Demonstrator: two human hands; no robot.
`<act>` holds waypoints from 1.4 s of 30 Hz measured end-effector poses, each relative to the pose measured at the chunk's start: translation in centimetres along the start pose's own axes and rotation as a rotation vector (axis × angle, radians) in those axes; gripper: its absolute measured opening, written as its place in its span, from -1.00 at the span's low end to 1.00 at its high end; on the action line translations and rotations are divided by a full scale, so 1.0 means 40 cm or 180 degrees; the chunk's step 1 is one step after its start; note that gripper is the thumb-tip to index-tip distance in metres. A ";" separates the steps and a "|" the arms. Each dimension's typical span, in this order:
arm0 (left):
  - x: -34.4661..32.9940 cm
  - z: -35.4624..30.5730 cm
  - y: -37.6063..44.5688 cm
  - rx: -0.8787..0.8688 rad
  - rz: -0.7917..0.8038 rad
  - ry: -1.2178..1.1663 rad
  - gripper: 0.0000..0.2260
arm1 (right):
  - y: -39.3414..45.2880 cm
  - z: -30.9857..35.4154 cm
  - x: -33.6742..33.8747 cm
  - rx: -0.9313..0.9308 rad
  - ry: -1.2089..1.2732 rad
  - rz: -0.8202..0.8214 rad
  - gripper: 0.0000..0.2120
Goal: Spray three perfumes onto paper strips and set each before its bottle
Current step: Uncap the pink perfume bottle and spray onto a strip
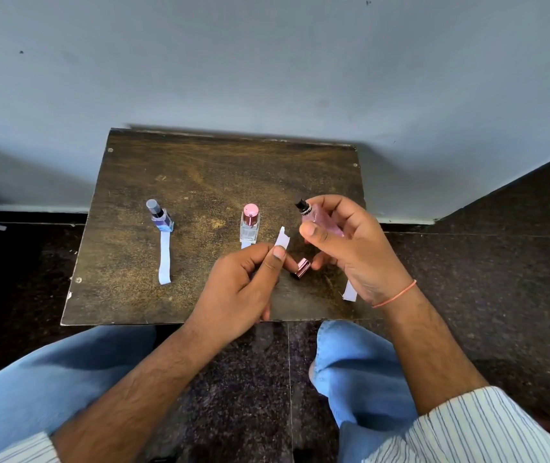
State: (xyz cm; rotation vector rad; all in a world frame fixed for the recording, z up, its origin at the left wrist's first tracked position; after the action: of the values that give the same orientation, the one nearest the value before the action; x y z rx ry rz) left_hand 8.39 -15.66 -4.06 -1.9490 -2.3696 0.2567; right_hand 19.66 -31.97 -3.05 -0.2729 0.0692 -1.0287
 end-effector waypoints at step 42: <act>0.017 0.027 0.008 0.0357 0.0185 -0.0151 -0.72 | 0.000 0.000 -0.029 -0.0466 -0.1690 0.0085 -0.53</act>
State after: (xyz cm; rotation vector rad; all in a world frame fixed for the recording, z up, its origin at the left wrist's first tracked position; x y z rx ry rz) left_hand 8.41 -15.01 -5.22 -1.9838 -2.2749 0.4339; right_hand 19.07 -30.98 -3.14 -0.6682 -0.3323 -0.8982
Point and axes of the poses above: each hand's wrist, its own y-axis towards the middle knuckle, its own x-axis out of the back of the hand, z = x × y, the point moved 2 cm from there along y, towards the middle knuckle, and after that the axes turned 12 degrees about -y, right-handed, at the moved point
